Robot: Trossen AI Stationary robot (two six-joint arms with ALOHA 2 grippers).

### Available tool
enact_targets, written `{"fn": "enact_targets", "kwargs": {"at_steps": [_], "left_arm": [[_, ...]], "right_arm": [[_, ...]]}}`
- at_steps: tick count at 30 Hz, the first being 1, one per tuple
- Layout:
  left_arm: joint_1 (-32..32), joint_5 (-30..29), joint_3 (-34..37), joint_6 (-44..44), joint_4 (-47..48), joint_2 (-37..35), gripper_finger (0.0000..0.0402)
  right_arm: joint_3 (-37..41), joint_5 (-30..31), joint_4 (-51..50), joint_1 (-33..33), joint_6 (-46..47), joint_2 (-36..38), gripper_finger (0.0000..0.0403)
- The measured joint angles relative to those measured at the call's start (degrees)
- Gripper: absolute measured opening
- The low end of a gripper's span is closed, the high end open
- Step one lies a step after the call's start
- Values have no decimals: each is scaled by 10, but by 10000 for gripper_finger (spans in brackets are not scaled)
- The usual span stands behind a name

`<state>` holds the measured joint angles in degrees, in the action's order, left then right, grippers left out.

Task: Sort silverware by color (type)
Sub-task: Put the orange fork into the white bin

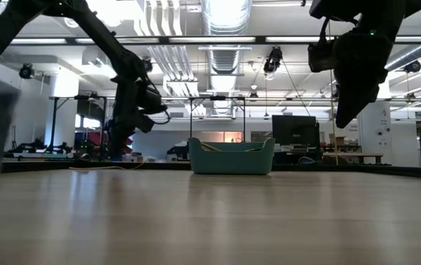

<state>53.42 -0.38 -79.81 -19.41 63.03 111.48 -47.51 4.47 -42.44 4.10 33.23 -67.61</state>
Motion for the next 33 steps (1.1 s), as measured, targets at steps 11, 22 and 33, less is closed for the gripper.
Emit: {"fn": "enact_targets", "kwargs": {"at_steps": [11,22,33], "left_arm": [[-34,29,-65,-18,5,0,94],[34,-126,-75,-18,107,-12,94],[73,-122,-46,-52,91,0,94]], "right_arm": [[0,-5,0,0,2,0,89],[0,-4,-1,0,2,0,89],[0,-4,-1,0,2,0,89]]}}
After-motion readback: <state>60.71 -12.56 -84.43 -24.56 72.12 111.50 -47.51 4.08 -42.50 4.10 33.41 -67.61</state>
